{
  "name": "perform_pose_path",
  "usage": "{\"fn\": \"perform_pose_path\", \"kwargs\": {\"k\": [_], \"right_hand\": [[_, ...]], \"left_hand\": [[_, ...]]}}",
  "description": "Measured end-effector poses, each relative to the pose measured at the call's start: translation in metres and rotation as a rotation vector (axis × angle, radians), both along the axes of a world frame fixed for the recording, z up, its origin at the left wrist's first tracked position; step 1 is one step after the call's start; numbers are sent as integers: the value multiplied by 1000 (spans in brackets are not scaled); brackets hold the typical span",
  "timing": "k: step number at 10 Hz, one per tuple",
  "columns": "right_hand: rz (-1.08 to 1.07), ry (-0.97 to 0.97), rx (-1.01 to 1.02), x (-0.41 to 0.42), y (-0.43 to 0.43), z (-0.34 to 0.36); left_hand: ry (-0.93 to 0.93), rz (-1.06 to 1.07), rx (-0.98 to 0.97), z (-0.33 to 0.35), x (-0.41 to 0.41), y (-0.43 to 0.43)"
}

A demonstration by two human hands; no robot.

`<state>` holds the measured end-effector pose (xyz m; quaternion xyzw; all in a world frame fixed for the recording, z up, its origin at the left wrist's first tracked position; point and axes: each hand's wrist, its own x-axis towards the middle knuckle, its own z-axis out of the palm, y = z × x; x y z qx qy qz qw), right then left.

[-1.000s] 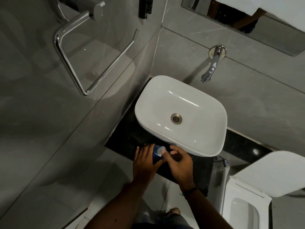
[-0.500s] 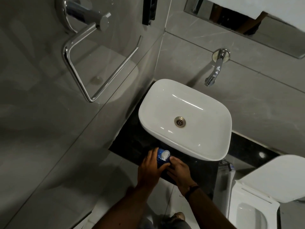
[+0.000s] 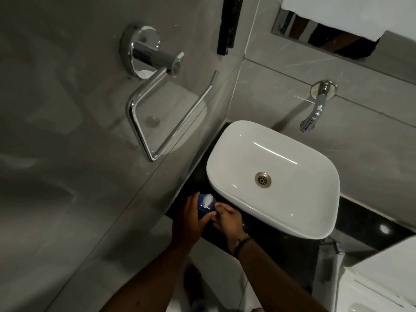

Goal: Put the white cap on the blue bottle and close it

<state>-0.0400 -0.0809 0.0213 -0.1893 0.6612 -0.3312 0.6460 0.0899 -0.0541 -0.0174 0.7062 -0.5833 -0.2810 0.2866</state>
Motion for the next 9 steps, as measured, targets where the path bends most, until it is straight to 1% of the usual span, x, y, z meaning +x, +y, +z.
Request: {"fn": "perform_pose_path", "kwargs": {"k": [1,3,6,7,8,9], "right_hand": [[19,11,-4,15,-11,-9],[34,45,2,26,-20,-23],[10,86,-21,31,-18,-40],[46,73,-40,31,-17,-33],[57,73,-22,27,-14,-28],[105,167,-82,10,-2,-40]], "left_hand": [[-13,34,41,-2,14,-7],[-33,29,85,-11,28,-15],[-29,39,65,-18,29,-12],[-20,42,124,-9,28,-9],[-15,91,147,12,28,-6],[-120,138,19,39,24,7]]}}
